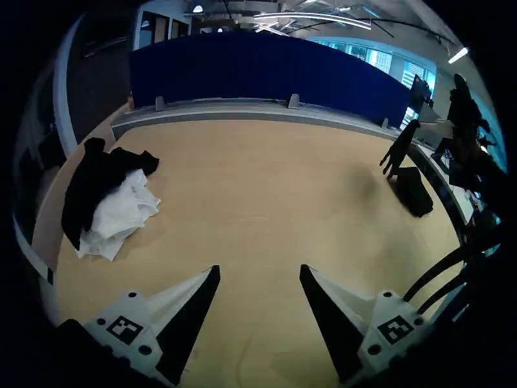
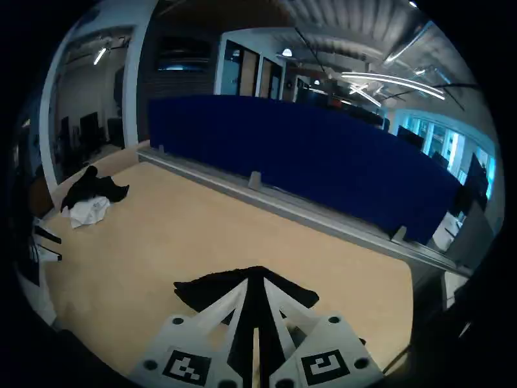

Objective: Fold towel

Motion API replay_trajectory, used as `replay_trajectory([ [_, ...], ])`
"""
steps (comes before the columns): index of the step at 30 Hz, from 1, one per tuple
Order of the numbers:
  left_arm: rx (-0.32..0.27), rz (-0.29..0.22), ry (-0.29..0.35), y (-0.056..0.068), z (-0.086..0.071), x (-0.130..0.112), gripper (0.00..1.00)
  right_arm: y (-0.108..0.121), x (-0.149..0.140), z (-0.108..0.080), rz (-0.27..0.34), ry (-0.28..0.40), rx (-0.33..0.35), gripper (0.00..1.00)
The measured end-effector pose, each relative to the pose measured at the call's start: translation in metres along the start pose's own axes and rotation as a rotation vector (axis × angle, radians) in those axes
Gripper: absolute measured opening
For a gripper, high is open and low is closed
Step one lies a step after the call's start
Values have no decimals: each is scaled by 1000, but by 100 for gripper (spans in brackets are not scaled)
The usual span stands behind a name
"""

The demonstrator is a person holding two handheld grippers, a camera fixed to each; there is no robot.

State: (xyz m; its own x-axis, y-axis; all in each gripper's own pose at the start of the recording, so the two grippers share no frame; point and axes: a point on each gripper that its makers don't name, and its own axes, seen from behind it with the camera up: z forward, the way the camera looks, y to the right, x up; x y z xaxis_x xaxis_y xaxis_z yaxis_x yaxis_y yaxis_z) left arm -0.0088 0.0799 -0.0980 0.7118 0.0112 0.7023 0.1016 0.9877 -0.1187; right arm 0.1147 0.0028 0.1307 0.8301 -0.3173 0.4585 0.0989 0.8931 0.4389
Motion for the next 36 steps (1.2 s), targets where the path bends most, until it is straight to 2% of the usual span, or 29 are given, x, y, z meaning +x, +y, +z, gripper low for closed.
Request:
replay_trajectory([
  [7, 2, 1, -12, 2, 1, -2, 91, 56, 2, 1, 23, -9, -60, 2],
  [15, 7, 6, -15, 3, 1, 0, 91, 98, 0, 4, 50, -24, -110, 2],
  [21, 9, 5, -17, 2, 1, 0, 91, 109, -14, -1, 60, -46, -129, 2],
  [27, 5, 9, -17, 5, -1, 1, 91, 114, -36, -16, 77, -73, -151, 2],
  [36, -4, 17, -23, 9, -3, -2, 91, 120, -103, -54, 155, -137, -193, 2],
])
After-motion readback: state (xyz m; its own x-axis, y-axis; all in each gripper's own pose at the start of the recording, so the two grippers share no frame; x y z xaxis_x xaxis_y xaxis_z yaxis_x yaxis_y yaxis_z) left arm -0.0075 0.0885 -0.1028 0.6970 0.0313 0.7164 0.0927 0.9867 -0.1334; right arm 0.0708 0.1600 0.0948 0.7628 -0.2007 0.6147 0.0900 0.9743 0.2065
